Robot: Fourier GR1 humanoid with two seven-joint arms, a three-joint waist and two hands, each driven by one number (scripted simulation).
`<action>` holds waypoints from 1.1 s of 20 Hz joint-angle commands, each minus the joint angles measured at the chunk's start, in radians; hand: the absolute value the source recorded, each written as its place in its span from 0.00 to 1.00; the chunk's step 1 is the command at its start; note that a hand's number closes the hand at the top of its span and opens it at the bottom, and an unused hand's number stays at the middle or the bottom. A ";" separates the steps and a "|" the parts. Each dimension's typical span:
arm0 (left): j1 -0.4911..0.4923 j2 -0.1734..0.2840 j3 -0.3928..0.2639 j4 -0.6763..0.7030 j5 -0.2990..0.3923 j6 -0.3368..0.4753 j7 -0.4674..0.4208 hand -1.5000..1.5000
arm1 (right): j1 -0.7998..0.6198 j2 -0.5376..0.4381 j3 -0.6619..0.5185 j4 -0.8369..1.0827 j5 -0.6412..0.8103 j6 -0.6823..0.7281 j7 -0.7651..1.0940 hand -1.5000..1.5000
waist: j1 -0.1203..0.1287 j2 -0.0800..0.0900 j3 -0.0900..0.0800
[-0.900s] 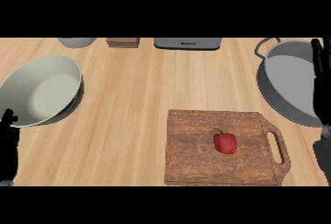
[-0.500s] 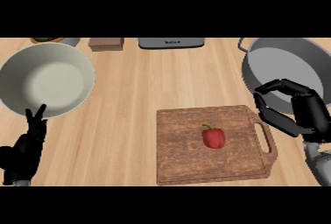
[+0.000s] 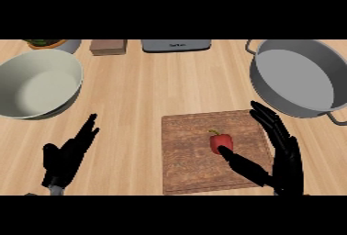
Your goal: Pick the bell pepper from the cutting board and place it in the pot
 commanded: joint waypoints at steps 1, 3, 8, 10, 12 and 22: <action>-0.053 -0.022 -0.015 0.028 0.012 -0.040 0.044 0.50 | 0.084 0.041 0.146 -0.092 0.256 -0.068 0.219 0.00 | 0.021 0.000 -0.005; -0.069 -0.025 -0.013 0.028 -0.001 -0.021 0.062 0.50 | 0.103 0.016 0.123 -0.073 0.320 0.001 0.369 0.00 | 0.025 0.001 -0.006; -0.056 -0.074 -0.063 0.052 -0.041 -0.011 0.046 0.50 | 0.114 0.077 0.139 -0.213 0.471 0.166 0.721 0.00 | 0.042 0.003 -0.006; -0.106 -0.066 -0.040 0.037 -0.016 -0.030 0.101 0.50 | 0.058 0.126 0.127 -0.251 0.498 0.264 0.862 0.00 | 0.052 0.005 -0.004; -0.134 -0.095 -0.037 0.040 -0.026 -0.017 0.111 0.50 | 0.024 0.155 0.113 -0.285 0.513 0.342 0.968 0.00 | 0.057 0.005 -0.001; -0.156 -0.119 -0.009 0.115 -0.064 -0.059 0.100 0.50 | -0.019 0.208 0.122 -0.013 0.432 0.533 1.052 0.00 | 0.066 0.009 0.001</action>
